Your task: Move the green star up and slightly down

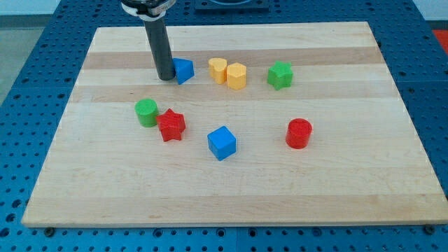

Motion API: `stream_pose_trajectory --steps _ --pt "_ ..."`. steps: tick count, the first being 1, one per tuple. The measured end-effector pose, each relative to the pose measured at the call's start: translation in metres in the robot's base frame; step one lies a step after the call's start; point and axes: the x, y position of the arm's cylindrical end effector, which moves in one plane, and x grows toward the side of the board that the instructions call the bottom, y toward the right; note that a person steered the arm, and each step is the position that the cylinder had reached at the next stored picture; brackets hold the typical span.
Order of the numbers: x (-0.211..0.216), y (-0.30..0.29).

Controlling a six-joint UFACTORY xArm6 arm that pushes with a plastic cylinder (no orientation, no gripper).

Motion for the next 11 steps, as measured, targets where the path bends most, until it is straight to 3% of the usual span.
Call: stream_pose_trajectory --steps 2,3,4,5,6,8,9,11 --pt "0.0 0.01" --pt "0.011 0.01" --pt "0.05 0.012" --pt "0.051 0.016" --pt "0.06 0.053" --pt "0.061 0.192" --pt "0.059 0.213" --pt "0.012 0.248"
